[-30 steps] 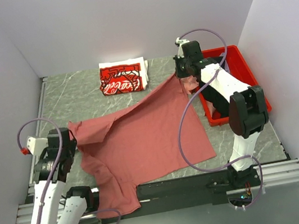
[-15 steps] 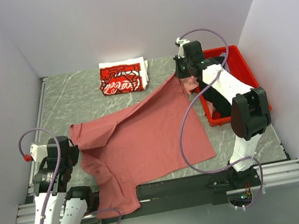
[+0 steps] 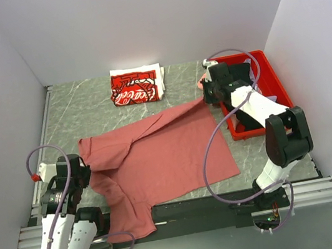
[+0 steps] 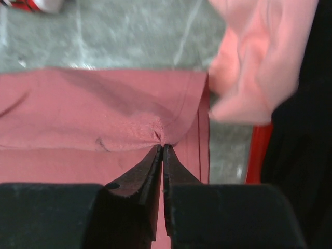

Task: Fold and stack the t-shirts
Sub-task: Fold the tshirt

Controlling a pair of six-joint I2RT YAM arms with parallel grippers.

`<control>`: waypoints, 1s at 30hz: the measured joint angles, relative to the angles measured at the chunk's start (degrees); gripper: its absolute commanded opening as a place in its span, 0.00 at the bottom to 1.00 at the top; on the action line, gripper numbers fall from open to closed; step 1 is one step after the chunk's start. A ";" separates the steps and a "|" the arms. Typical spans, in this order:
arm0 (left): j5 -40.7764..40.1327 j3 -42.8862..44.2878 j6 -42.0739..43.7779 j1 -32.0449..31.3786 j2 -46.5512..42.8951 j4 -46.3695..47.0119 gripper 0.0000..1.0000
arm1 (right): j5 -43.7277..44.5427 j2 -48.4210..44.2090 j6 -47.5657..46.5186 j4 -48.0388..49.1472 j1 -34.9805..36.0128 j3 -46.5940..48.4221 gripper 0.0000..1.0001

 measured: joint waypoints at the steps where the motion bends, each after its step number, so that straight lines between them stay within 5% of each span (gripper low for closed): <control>1: 0.00 -0.20 0.00 0.00 -0.35 0.02 0.01 | 0.42 -0.59 0.46 -0.13 0.00 -1.40 0.24; 4: -0.02 -0.35 -0.07 0.00 -1.68 0.09 0.01 | 2.23 -1.49 1.38 -0.31 -0.02 -3.82 0.42; 10: -0.02 -0.35 -0.31 0.00 -1.81 -0.02 0.20 | 4.00 -5.27 1.66 -0.28 -0.04 -4.83 0.52; 13: -0.07 -0.33 -0.35 0.00 -2.08 -0.39 0.40 | 2.82 -8.24 1.73 0.15 -0.02 -4.83 0.58; 17: -0.28 0.57 -0.13 0.00 -3.85 -1.29 0.99 | 0.72 -10.73 1.90 0.68 0.50 -4.66 0.70; 18: -0.44 1.22 0.20 -0.02 -4.24 -1.31 0.99 | 0.39 -10.95 1.95 0.72 0.72 -4.44 0.79; 24: 0.24 2.80 2.49 -0.02 -2.01 3.78 0.99 | -2.08 -11.08 2.25 0.74 3.61 -3.72 0.84; 30: 2.10 3.69 6.93 -0.02 15.47 14.21 0.99 | -3.52 -7.85 3.19 0.87 7.43 -0.66 0.85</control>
